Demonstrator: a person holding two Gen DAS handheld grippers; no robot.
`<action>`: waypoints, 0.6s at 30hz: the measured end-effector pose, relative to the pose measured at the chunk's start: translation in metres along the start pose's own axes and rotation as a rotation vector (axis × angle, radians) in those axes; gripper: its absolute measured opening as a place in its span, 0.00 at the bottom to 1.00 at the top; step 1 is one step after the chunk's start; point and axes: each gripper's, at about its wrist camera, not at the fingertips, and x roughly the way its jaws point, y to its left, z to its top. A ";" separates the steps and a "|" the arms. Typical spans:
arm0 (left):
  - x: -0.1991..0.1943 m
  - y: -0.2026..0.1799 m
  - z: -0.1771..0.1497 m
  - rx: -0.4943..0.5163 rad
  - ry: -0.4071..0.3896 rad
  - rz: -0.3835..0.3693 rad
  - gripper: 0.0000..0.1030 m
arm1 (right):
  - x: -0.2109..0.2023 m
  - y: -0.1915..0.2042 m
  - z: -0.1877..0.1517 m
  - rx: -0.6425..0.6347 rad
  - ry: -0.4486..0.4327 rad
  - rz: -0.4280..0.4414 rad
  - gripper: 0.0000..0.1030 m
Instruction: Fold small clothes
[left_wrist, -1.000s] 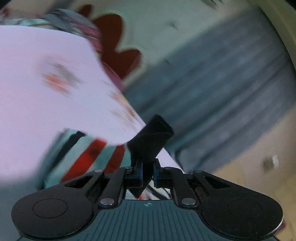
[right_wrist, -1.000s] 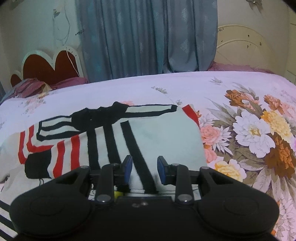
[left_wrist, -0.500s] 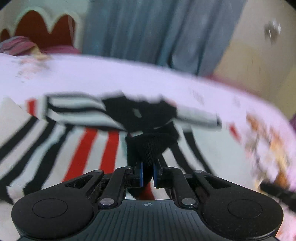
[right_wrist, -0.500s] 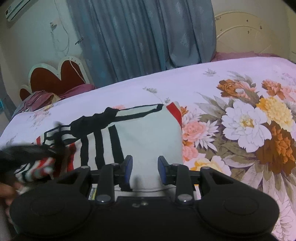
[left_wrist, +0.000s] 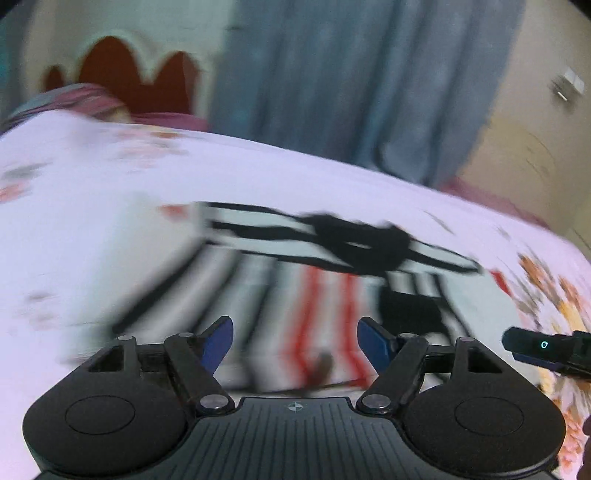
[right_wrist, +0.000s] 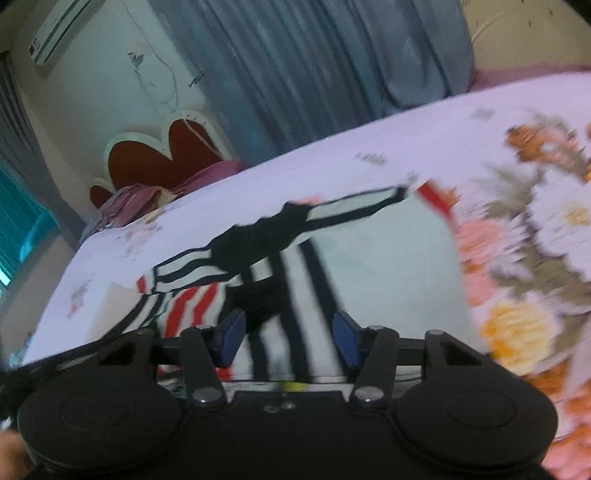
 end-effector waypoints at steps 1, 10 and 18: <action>-0.011 0.019 -0.003 -0.007 -0.018 0.037 0.72 | 0.008 0.004 -0.002 0.004 0.013 0.006 0.49; -0.008 0.098 -0.024 0.061 0.058 0.175 0.65 | 0.062 0.053 -0.003 0.040 0.080 -0.001 0.48; 0.015 0.100 -0.020 0.147 0.064 0.149 0.44 | 0.085 0.044 0.003 0.144 0.113 -0.171 0.10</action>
